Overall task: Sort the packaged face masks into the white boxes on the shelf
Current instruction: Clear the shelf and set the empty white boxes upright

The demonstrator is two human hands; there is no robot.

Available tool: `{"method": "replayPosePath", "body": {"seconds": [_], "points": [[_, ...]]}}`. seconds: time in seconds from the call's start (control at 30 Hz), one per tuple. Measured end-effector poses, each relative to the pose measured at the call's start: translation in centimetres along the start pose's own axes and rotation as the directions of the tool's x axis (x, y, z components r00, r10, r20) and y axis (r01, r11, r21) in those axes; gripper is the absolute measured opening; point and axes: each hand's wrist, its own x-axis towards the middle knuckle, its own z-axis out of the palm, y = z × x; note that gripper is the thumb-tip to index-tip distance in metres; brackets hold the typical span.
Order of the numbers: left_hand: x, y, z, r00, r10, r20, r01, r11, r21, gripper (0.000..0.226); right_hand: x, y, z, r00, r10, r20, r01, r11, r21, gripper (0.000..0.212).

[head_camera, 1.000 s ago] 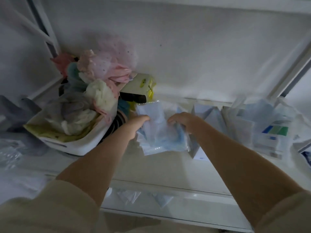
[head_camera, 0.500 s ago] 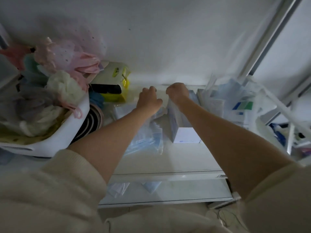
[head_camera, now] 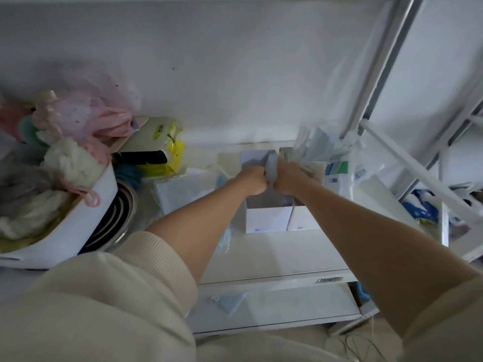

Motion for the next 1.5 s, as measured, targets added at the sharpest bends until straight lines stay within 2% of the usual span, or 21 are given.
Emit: {"method": "replayPosePath", "body": {"seconds": [0.1,0.2,0.27,0.37,0.47,0.57,0.67,0.77,0.87,0.97,1.17,1.27,1.4,1.5], "points": [[0.0,0.3,0.1,0.998,-0.04,0.051,0.04,0.999,0.0,0.029,-0.4,-0.1,0.3,0.998,-0.062,-0.028,0.059,0.993,-0.106,0.055],[-0.4,0.5,0.3,0.994,-0.029,0.107,0.033,0.999,-0.035,0.034,-0.4,-0.8,-0.2,0.997,-0.04,-0.066,0.037,0.998,-0.045,0.041],[-0.8,1.3,0.7,0.985,-0.01,0.171,0.023,0.997,-0.073,0.044,-0.4,-0.8,-1.1,1.0,-0.016,-0.021,0.018,0.997,0.081,0.032],[-0.6,2.4,1.0,0.976,-0.027,0.215,0.048,0.995,-0.093,0.058,-0.4,-0.2,-1.9,0.993,-0.05,0.107,0.043,0.997,0.059,0.034],[0.0,2.3,0.9,0.969,-0.029,0.246,0.048,0.996,-0.072,0.053,-0.1,0.3,-1.7,0.998,-0.039,0.052,0.031,0.989,0.147,0.033],[0.2,2.0,1.0,0.969,-0.007,0.245,0.04,0.991,-0.128,0.044,0.2,0.5,-1.3,0.998,-0.057,0.016,0.056,0.997,0.046,0.034],[0.2,1.7,0.8,0.971,-0.011,0.24,0.049,0.987,-0.15,0.039,0.3,0.4,-1.4,0.998,-0.06,0.003,0.06,0.998,0.027,0.035],[0.5,1.6,1.0,0.965,-0.042,0.259,0.072,0.991,-0.11,0.045,0.4,0.4,-1.3,0.999,-0.046,0.004,0.045,0.997,0.064,0.033],[0.6,2.1,1.4,0.967,-0.094,0.238,0.122,0.987,-0.107,0.047,0.5,0.5,-1.4,0.999,-0.046,-0.009,0.047,0.996,0.078,0.032],[1.0,2.3,1.8,0.962,-0.174,0.211,0.199,0.974,-0.104,0.038,0.6,0.5,-1.5,0.999,-0.033,-0.004,0.034,0.994,0.103,0.032],[1.2,2.0,3.2,0.965,-0.261,0.032,0.261,0.965,0.012,0.029,0.5,0.3,-0.9,1.0,-0.01,-0.016,0.012,0.989,0.15,0.032],[0.9,1.9,3.2,0.952,-0.303,-0.047,0.305,0.952,0.029,0.034,0.3,0.3,-0.7,0.998,-0.042,-0.04,0.046,0.991,0.122,0.042],[0.2,1.9,2.3,0.93,-0.355,-0.096,0.338,0.928,-0.155,0.034,0.5,0.7,-0.6,0.998,-0.032,-0.051,0.037,0.992,0.12,0.045],[-0.2,1.5,1.3,0.925,-0.358,-0.124,0.304,0.897,-0.32,0.031,0.8,0.7,-0.8,1.0,0.006,-0.024,-0.002,0.992,0.128,0.042]]}}
